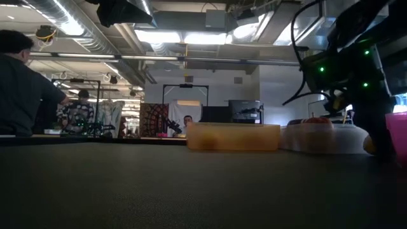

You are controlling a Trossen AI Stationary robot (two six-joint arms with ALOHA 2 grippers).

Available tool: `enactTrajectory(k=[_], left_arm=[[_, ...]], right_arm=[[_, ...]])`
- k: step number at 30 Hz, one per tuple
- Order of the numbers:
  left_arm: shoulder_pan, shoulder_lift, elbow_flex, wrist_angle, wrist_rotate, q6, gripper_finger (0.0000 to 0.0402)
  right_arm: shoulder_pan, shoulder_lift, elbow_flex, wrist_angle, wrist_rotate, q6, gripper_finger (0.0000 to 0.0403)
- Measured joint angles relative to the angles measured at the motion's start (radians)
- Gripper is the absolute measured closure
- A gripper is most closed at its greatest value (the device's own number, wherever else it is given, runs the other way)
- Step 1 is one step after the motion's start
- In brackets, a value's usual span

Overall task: Sort produce into baskets
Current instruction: Put the yellow lemon into the orange bin

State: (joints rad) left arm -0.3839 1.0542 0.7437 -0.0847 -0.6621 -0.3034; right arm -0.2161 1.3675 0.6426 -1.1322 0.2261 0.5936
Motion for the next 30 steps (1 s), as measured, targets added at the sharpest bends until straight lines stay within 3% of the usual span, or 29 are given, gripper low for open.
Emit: enactTrajectory(k=[5,15,21,30], left_arm=[[0.000,0.000,0.000,0.000,0.000,0.000,0.0082],[0.000,0.000,0.000,-0.001,0.000,0.000,0.0082],[0.000,0.000,0.000,-0.001,0.000,-0.001,0.0082],[0.000,0.000,0.000,0.000,0.000,-0.002,0.0082]], right_arm=[[0.000,0.052,0.002,0.003,-0.009,-0.017,0.0091],[0.001,0.053,0.003,-0.006,-0.011,-0.023,0.0209],[0.017,0.011,0.035,-0.035,-0.020,-0.023,0.0211],[0.137,-0.056,0.199,-0.084,-0.071,-0.018,0.0209]])
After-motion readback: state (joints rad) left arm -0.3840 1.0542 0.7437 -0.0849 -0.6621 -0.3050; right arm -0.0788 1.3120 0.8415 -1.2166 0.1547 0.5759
